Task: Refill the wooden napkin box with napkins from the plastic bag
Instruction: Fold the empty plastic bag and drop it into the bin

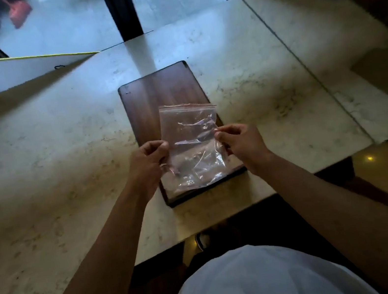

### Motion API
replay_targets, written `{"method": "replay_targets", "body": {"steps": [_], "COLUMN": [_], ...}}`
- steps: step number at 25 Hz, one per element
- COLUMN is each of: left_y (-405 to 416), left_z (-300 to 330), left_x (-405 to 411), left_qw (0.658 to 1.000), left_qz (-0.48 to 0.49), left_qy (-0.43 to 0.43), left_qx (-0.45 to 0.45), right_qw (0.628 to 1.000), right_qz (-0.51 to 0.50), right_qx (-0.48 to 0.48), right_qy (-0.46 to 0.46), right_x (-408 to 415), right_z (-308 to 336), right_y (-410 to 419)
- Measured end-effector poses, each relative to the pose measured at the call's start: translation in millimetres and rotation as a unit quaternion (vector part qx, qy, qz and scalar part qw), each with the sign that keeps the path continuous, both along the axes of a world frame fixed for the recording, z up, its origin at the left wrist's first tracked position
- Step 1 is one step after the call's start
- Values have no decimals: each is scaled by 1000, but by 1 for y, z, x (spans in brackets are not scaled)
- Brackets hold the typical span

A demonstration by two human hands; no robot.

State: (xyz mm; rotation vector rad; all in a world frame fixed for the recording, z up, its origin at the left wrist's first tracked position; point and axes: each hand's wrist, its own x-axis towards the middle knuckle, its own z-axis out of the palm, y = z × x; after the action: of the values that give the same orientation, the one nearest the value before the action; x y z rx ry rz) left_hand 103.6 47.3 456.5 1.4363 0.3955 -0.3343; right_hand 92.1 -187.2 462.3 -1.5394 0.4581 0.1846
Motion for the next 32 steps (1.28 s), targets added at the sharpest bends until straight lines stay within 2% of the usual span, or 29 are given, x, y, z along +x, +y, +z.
{"method": "replay_targets", "body": {"steps": [3,5,7,10,14,19,21,26,30,32], "left_y": [-68,-121,-172,-246,-338,-421,-452,-521,-558,-571], "left_z": [10,18,24,26,18,1,-7,-29,-47,-55], "left_x": [8,7,3,-9,-30,-55,-65,-78,-93,-99], "left_qw": [997,990,979,959,938,923,912,872,819,810], "left_qz": [-73,-137,-204,-283,-343,-378,-402,-472,-536,-541], "left_qy": [-7,-3,10,13,20,63,79,126,206,223], "left_qx": [33,24,2,22,35,-10,-12,-1,-13,-13], "right_qw": [997,992,985,973,960,937,915,858,801,776], "right_qz": [-73,-123,-166,-214,-272,-338,-390,-507,-584,-611], "right_qx": [4,25,44,76,66,88,100,53,118,144], "right_qy": [-22,-31,-35,-29,-19,-23,0,57,65,61], "right_x": [-17,-37,-59,-95,-149,-207,-227,-269,-293,-300], "right_z": [3,5,6,6,0,-10,-17,-32,-41,-47], "right_y": [-64,-112,-158,-222,-298,-357,-374,-394,-399,-399]}}
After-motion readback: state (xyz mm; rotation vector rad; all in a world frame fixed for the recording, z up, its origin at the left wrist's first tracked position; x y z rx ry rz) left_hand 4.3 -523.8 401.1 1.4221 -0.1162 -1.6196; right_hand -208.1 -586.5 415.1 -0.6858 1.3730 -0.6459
